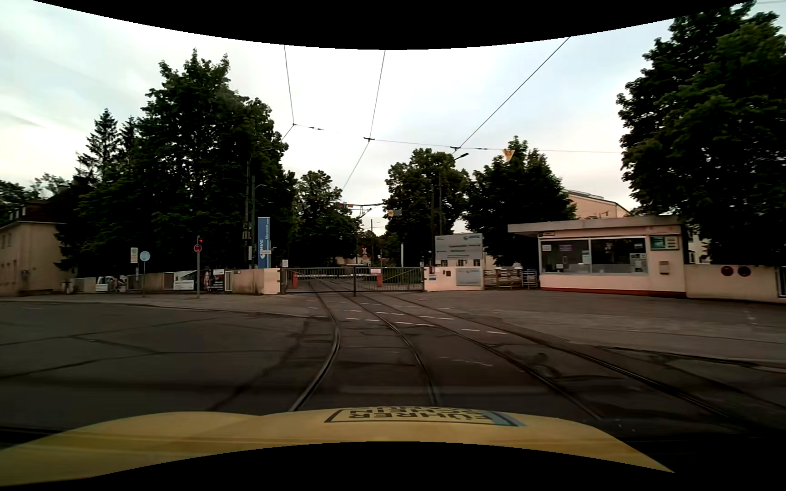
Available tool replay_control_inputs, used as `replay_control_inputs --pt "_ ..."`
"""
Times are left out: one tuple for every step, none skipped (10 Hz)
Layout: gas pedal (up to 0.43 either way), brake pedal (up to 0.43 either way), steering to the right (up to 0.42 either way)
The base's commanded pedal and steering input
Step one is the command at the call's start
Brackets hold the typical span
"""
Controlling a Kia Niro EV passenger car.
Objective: Follow the waypoints while adhering to traffic rules and regulations
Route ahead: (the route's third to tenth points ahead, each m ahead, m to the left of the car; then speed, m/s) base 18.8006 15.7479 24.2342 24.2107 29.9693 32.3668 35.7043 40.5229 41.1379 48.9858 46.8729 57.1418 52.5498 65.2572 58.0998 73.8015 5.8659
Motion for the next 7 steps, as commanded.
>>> replay_control_inputs --pt "0.059 0.0 -0.299" --pt "0.067 0.0 -0.305" --pt "0.067 0.0 -0.307" --pt "0.079 0.0 -0.315" --pt "0.098 0.0 -0.323" --pt "0.11 0.0 -0.326" --pt "0.11 0.0 -0.327"
